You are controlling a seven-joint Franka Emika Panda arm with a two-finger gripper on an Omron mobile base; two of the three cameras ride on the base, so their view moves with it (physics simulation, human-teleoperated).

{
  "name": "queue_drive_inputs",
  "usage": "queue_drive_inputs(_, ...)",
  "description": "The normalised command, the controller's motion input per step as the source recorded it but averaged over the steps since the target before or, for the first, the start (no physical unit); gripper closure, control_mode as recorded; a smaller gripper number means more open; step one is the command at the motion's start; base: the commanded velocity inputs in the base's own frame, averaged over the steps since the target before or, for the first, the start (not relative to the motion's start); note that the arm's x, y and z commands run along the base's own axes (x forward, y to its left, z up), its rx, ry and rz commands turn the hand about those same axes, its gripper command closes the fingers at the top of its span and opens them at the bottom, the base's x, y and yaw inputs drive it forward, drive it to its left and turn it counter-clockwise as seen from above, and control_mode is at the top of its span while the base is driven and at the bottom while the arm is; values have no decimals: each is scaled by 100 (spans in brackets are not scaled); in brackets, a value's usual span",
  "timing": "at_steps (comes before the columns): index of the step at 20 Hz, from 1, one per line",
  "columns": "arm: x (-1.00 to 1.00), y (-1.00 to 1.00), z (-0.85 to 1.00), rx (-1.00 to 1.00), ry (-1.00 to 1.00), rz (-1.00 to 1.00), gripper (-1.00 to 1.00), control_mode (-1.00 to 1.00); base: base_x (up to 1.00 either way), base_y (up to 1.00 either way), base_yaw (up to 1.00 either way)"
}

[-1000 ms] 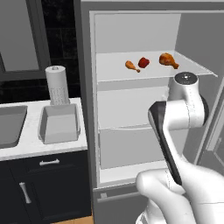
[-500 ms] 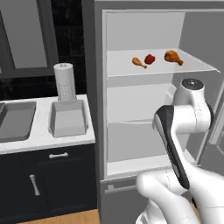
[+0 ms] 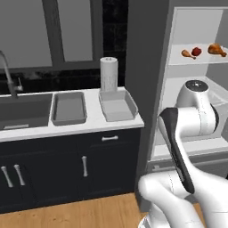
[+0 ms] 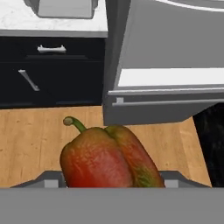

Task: Place one bell pepper and one chicken drumstick in each tupperware on the nearby counter, to pack two identical lunches.

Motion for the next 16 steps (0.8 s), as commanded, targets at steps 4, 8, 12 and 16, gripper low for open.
queue_drive_inputs(4, 0, 0, 0, 0, 0, 0, 100, 100, 2, 100, 0)
queue_drive_inputs(8, 0, 0, 0, 0, 0, 0, 100, 100, 24, 100, 0)
queue_drive_inputs(12, 0, 0, 0, 0, 0, 0, 100, 100, 73, 92, 0)
queue_drive_inputs(16, 0, 0, 0, 0, 0, 0, 100, 100, 95, 42, 1)
